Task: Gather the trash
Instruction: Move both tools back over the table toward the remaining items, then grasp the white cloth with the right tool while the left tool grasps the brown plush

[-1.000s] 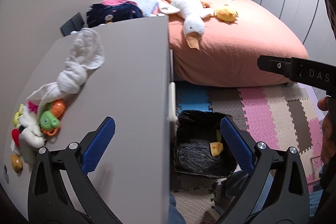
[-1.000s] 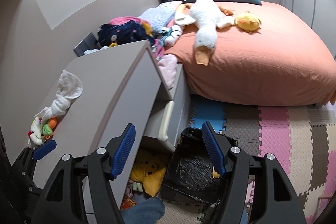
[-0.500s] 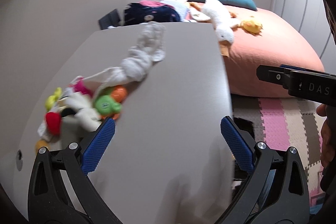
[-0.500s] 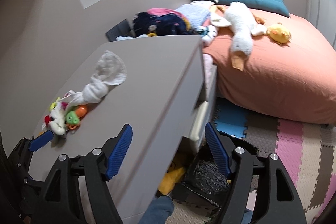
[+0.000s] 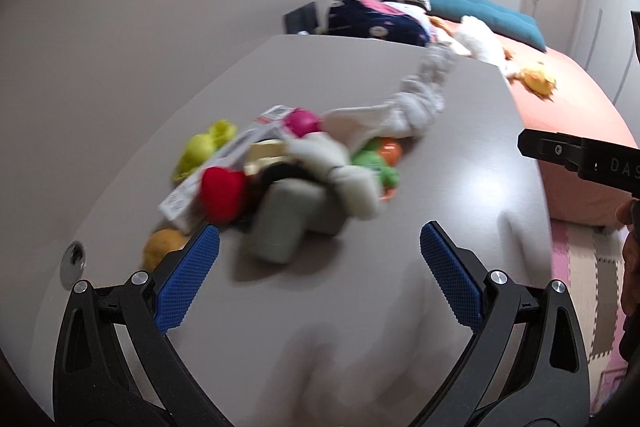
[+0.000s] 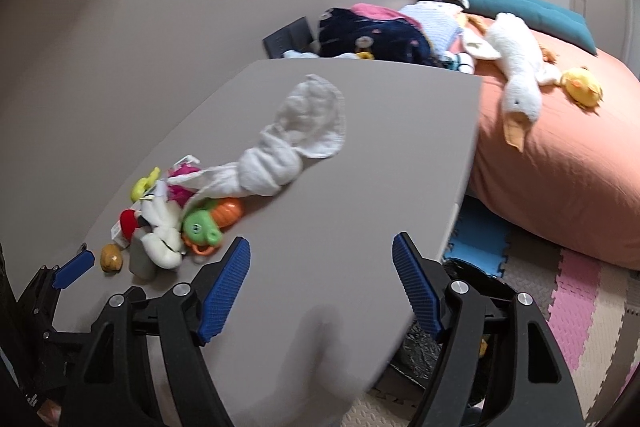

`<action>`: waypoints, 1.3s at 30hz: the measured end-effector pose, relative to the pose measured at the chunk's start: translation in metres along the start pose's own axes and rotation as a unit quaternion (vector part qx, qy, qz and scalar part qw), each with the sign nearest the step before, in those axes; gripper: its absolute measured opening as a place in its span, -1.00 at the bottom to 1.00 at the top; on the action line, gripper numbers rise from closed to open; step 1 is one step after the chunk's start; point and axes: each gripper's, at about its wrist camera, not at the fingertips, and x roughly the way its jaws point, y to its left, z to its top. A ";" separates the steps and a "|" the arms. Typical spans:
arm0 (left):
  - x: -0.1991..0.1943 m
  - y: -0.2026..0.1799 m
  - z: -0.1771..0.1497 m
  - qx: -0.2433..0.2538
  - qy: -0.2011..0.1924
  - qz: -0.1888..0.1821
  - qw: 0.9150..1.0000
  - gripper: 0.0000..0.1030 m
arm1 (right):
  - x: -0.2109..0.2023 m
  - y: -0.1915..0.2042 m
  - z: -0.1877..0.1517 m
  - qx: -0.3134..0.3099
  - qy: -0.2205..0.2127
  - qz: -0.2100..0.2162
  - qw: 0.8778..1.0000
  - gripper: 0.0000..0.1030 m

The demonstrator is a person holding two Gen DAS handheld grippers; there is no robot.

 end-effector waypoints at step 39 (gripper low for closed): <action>0.060 0.129 -0.030 -0.113 0.071 0.044 0.990 0.30 | 0.127 0.039 0.052 0.053 0.041 -0.004 0.998 -0.08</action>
